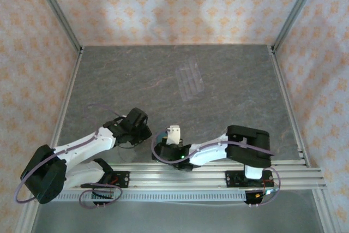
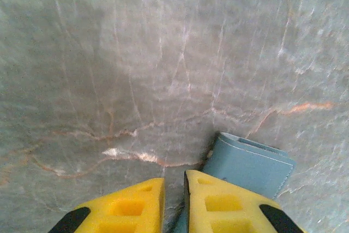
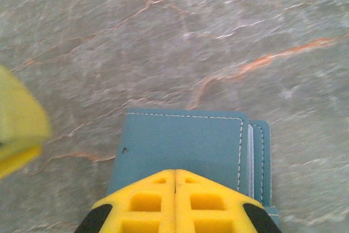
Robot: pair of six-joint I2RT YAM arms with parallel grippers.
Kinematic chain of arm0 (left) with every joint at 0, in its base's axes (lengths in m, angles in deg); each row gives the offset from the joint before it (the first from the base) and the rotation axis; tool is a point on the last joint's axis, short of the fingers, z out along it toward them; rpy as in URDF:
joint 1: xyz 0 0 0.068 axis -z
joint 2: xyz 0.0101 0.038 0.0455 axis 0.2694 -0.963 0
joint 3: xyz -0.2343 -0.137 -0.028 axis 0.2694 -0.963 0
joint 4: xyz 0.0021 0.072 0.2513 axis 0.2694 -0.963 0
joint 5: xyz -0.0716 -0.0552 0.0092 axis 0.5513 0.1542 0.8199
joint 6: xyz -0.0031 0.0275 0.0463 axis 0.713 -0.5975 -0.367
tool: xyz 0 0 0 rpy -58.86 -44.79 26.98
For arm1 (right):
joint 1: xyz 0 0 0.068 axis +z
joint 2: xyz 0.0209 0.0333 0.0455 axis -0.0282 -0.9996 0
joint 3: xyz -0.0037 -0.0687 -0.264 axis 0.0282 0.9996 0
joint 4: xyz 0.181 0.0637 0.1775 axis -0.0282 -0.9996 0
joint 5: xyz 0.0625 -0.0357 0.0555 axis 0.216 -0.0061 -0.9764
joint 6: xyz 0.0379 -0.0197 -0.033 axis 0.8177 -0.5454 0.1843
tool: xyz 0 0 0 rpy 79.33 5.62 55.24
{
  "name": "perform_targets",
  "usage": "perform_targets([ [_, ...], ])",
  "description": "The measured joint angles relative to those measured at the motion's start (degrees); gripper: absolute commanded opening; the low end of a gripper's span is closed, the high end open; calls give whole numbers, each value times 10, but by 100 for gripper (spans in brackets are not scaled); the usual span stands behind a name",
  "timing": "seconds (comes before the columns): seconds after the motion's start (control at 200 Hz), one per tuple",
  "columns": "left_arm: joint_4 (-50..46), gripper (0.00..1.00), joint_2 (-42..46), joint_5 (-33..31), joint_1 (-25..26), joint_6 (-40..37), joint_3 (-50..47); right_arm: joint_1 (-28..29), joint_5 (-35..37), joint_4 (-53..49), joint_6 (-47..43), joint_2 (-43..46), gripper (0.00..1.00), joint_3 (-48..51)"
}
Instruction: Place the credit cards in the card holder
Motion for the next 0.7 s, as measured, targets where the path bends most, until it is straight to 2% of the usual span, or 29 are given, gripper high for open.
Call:
perform_targets([
  [0.26, -28, 22, -35, 16, -60, -60, 37, -96, -74, 73, -96, 24, 0, 38],
  [0.47, -29, 24, -115, 49, -76, -116, 105, -210, -206, 109, -207, 16, 0, 15],
  [0.595, -30, 24, -156, 67, -79, -156, 156, -233, -266, 90, -252, 15, 0, -1],
  [0.701, -21, 24, -197, 84, -78, -183, 190, -236, -310, 58, -279, 23, 10, -12],
])
